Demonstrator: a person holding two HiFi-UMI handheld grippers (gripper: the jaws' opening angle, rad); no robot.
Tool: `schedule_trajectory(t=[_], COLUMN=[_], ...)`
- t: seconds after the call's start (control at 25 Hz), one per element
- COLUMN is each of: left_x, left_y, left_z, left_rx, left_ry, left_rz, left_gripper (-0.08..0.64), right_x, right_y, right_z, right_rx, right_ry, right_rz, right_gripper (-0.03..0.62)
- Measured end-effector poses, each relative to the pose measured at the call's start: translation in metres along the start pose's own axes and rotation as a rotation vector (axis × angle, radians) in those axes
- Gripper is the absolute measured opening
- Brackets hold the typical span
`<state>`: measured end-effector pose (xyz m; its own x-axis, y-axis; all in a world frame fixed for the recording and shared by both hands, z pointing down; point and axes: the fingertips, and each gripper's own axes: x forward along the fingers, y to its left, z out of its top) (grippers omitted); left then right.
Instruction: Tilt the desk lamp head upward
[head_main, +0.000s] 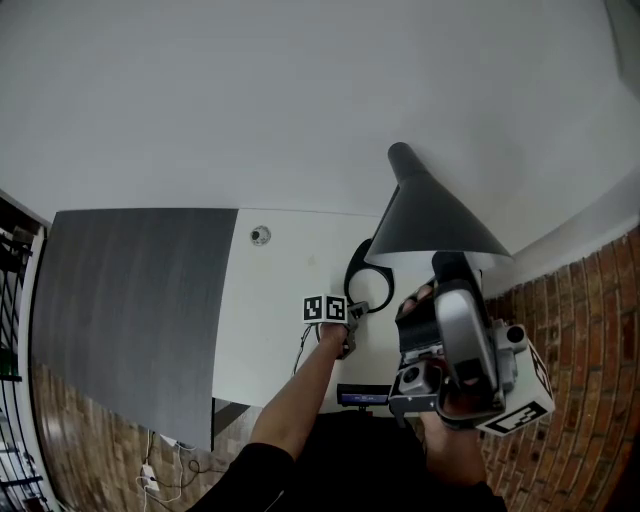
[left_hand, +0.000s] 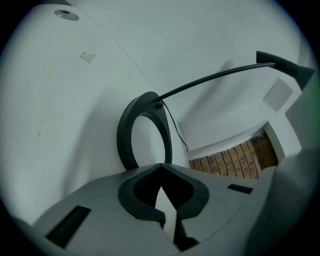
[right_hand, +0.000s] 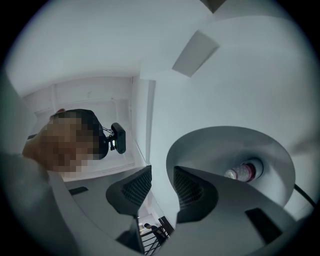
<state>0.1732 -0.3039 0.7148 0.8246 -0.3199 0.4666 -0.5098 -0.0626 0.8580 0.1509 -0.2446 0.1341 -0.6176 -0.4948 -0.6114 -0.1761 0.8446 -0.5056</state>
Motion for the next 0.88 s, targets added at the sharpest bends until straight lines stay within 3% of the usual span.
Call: schedule_trajectory(t=[0.88], left_x=[0.001], left_y=[-0.001], left_z=[-0.001], left_rx=[0.01], left_ry=[0.002], left_rz=[-0.005], left_gripper=[0.009], right_x=[0.011], right_y=[-0.003], right_z=[0.013], right_rx=[0.053], right_ry=[-0.026], right_rz=[0.001], right_gripper=[0.138])
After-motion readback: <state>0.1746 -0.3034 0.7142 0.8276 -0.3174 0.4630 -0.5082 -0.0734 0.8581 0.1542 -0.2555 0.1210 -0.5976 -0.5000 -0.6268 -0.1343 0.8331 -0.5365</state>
